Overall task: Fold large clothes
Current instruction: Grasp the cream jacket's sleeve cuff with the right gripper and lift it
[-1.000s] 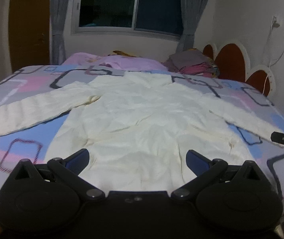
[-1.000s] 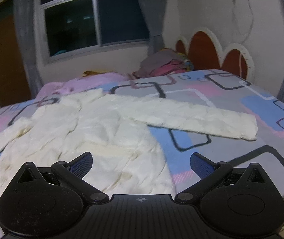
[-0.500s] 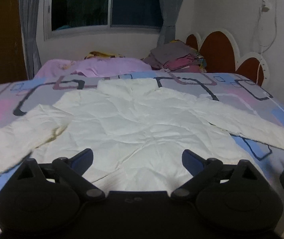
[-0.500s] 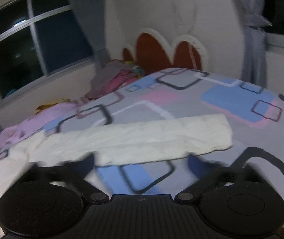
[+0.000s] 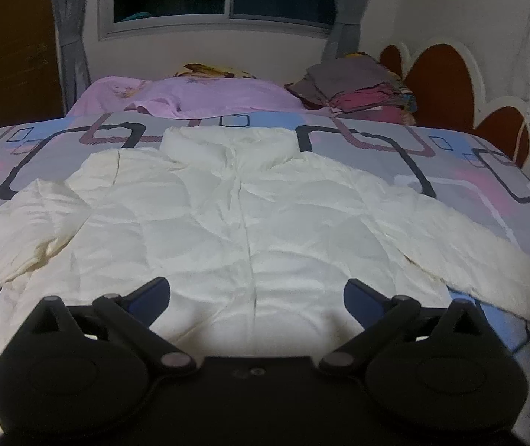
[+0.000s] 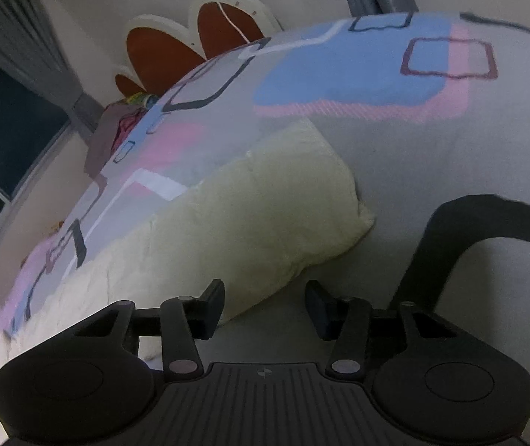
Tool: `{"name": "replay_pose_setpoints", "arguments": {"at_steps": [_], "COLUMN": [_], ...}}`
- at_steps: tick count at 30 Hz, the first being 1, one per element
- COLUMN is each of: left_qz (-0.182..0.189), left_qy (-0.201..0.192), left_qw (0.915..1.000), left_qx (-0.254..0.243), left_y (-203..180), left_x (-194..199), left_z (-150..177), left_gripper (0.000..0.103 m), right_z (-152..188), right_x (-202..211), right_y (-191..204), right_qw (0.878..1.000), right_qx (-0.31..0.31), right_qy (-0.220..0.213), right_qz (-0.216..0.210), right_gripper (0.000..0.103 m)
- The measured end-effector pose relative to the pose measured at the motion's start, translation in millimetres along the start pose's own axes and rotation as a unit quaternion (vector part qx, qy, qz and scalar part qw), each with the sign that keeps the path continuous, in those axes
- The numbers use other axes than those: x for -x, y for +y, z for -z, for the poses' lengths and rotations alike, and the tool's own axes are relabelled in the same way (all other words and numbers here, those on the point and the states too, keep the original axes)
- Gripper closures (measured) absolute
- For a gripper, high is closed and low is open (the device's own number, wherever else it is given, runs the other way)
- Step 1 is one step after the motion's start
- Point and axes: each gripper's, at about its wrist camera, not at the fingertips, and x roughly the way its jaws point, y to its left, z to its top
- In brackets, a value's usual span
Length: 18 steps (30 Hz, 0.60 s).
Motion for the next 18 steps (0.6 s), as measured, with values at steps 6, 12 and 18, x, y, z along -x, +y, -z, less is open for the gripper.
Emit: {"name": "replay_pose_setpoints", "arguments": {"at_steps": [6, 12, 18], "left_qz": [0.0, -0.031, -0.048], "left_qy": [0.019, 0.012, 0.011], "left_qw": [0.9993, 0.9992, 0.9976], "left_qx": [0.034, 0.022, 0.047], "left_y": [-2, 16, 54], "left_x": [-14, -9, -9], "left_z": [-6, -6, -4], "left_gripper": [0.001, 0.001, 0.001], "right_z": [-7, -17, 6], "right_x": [-4, 4, 19], "right_y": [5, 56, 157], "right_qw": [1.0, 0.99, 0.967], "right_qx": [0.027, 0.122, 0.22], "right_qy": [-0.011, -0.068, -0.096], "right_qz": [0.005, -0.011, -0.08], "right_gripper": [0.09, 0.098, 0.098]}}
